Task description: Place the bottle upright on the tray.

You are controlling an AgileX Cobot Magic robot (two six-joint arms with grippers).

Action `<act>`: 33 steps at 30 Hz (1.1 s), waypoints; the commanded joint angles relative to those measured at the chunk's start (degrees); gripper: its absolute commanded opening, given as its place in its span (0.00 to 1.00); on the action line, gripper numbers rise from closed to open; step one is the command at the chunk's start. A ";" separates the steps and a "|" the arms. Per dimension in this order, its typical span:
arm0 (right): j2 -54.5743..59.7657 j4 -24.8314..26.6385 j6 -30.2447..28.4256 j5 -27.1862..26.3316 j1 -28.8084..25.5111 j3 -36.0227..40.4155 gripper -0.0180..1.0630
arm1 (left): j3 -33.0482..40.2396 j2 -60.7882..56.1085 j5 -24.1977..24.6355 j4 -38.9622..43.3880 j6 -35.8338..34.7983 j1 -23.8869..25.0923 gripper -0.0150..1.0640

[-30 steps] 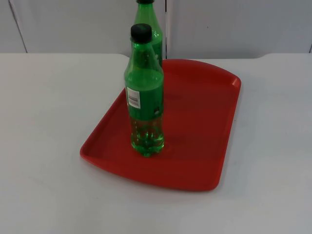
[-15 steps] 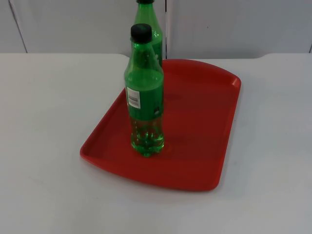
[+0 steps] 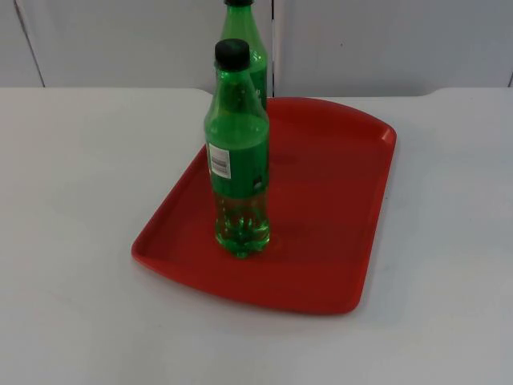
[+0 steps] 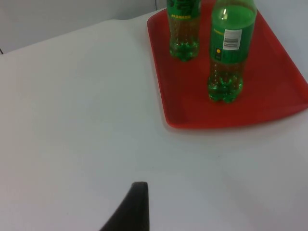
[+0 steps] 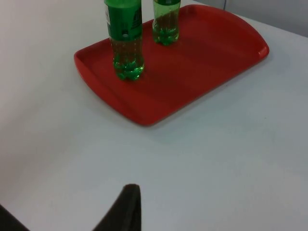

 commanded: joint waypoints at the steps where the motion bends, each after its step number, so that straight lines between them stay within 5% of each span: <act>1: -0.19 -0.36 0.03 -0.65 0.00 0.42 0.99 | 0.26 -0.23 -0.06 0.36 -0.46 0.31 0.99; 33: -0.19 -0.47 0.03 -0.65 0.00 0.42 0.99 | 0.26 -0.23 -0.06 0.70 -0.46 0.31 0.99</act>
